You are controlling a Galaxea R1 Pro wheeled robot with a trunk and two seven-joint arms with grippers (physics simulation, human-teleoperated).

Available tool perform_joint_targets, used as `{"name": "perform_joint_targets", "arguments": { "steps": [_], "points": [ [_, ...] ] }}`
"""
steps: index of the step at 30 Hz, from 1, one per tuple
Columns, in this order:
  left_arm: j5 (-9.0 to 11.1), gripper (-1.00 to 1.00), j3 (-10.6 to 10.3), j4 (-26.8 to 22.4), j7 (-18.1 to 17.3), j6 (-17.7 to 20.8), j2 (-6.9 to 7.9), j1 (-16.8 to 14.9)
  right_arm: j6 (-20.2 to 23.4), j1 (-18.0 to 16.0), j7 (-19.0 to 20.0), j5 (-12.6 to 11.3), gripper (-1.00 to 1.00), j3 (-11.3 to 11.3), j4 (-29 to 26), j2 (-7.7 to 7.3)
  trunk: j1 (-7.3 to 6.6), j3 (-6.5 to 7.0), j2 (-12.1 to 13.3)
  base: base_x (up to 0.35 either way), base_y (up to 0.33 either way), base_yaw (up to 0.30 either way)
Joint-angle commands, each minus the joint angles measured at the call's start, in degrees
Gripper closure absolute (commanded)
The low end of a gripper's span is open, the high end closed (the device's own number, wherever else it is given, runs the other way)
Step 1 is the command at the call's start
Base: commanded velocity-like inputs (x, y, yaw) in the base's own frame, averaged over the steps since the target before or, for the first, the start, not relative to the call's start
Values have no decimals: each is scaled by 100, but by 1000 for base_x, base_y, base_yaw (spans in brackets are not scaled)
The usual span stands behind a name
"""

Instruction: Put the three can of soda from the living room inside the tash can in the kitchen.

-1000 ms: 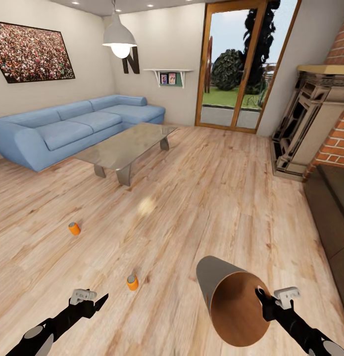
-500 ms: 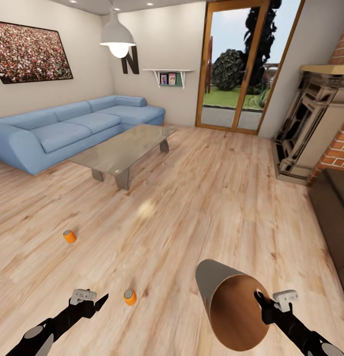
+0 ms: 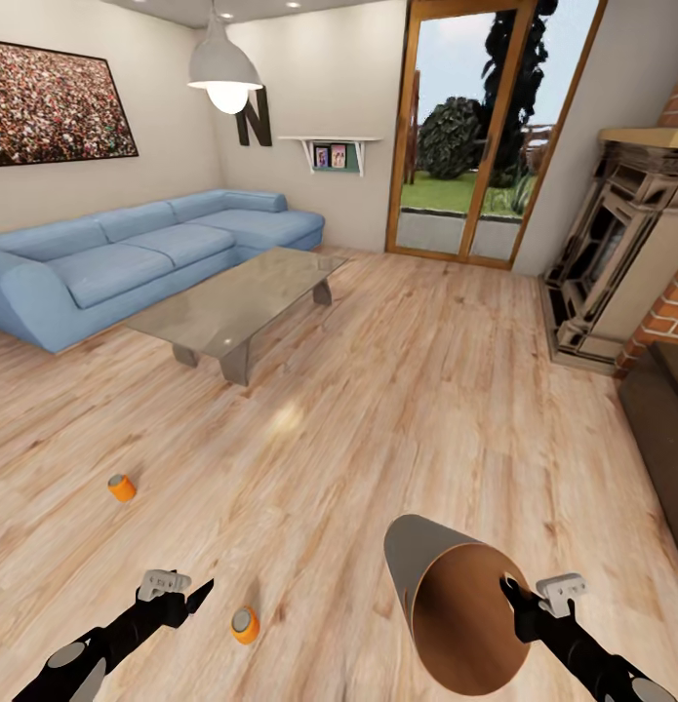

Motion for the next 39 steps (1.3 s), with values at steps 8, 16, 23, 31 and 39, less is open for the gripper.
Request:
{"name": "perform_joint_targets", "arguments": {
  "steps": [8,16,23,31,39],
  "points": [
    [13,-100,38,6,6,-3,0,0,8,-2,46,-55,100,9,10,4,0,1,0,72,-2,0],
    [16,-100,50,7,12,2,0,0,8,-2,56,-50,100,23,5,8,0,1,0,3,0,0],
    [6,-100,52,11,18,5,0,0,21,-8,27,-45,100,12,-84,8,0,-11,0,0,0,0],
    [22,-100,67,11,19,24,6,0,1700,-724,-91,-26,100,2,-896,-4,132,-176,-241,0,0,0],
    [56,-100,77,-40,488,1153,42,-72,3915,-2214,-603,-41,100,223,-1322,9,307,-389,-562,0,0,0]
  ]
}}
